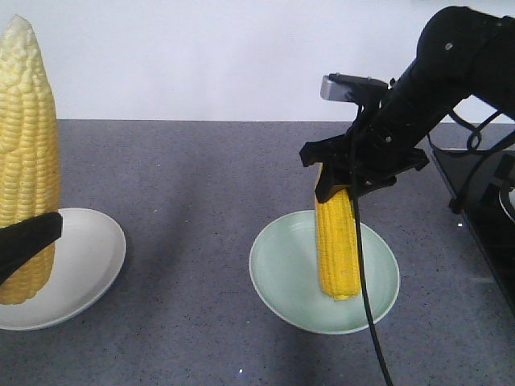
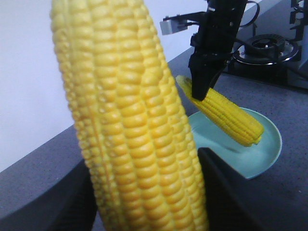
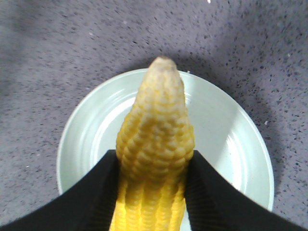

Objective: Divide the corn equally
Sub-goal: 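Lower the held cob onto the pale green plate with the right gripper, then open the right gripper and lift it away from the cob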

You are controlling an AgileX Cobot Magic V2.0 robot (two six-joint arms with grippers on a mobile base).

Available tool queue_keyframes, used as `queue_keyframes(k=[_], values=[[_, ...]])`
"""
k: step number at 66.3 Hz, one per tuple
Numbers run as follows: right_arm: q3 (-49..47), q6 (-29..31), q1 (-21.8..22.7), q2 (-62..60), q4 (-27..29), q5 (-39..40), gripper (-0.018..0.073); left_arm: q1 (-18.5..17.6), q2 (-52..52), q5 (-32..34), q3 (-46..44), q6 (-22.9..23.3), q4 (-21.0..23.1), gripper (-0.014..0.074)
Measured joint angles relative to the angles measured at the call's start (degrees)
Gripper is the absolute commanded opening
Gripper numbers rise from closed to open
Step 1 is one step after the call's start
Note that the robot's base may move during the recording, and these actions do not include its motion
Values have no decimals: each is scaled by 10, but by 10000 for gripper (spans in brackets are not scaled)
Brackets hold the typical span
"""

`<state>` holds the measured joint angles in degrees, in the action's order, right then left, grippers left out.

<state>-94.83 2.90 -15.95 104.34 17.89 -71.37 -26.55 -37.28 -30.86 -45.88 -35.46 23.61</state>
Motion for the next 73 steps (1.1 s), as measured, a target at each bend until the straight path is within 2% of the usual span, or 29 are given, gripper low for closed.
queue_keyframes(k=[15, 43, 60, 73], values=[[0, -2, 0, 42, 0, 3, 267, 0, 0, 0, 0, 0, 0, 323], [0, 3, 0, 64, -2, 6, 533, 0, 0, 0, 0, 0, 0, 323], [0, 20, 0, 39, 9, 6, 544, 0, 0, 0, 0, 0, 0, 323], [1, 33, -10, -51, 3, 6, 530, 0, 0, 0, 0, 9, 0, 323]])
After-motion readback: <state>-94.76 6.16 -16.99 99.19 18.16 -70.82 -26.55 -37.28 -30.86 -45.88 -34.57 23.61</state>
